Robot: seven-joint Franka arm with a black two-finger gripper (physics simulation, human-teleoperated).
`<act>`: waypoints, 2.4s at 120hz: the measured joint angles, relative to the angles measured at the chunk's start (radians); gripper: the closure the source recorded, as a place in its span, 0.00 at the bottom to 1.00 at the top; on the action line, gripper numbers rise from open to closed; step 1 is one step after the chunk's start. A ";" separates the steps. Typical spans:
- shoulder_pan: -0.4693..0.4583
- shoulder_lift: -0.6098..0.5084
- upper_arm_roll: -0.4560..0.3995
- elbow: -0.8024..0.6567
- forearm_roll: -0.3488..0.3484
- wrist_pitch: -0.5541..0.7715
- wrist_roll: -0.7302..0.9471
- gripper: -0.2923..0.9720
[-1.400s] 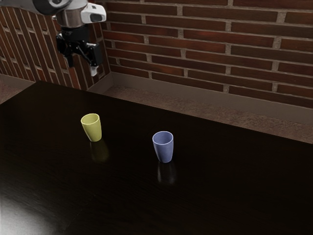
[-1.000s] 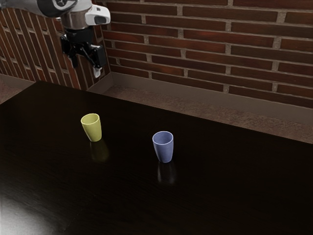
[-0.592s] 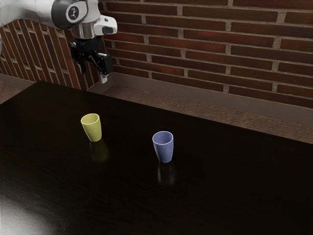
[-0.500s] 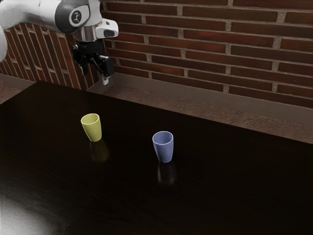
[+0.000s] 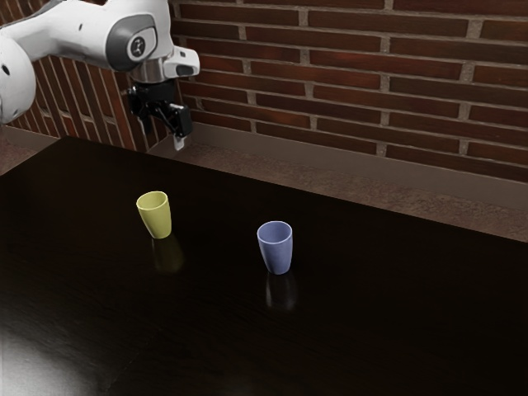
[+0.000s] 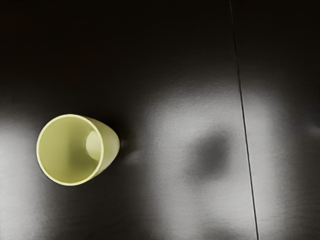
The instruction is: Place the left cup onto the right cup
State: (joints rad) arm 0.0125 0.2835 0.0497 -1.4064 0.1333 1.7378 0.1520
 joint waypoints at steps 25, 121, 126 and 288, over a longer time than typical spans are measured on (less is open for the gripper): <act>0.000 0.043 0.025 0.006 -0.018 0.031 0.029 0.23; -0.001 0.168 0.134 0.073 -0.126 0.115 0.218 0.23; -0.002 0.164 0.135 0.068 -0.129 0.115 0.223 0.23; 0.004 0.174 0.166 -0.139 -0.167 0.336 0.107 0.23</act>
State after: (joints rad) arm 0.0164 0.4577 0.2158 -1.5459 -0.0334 2.0735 0.2592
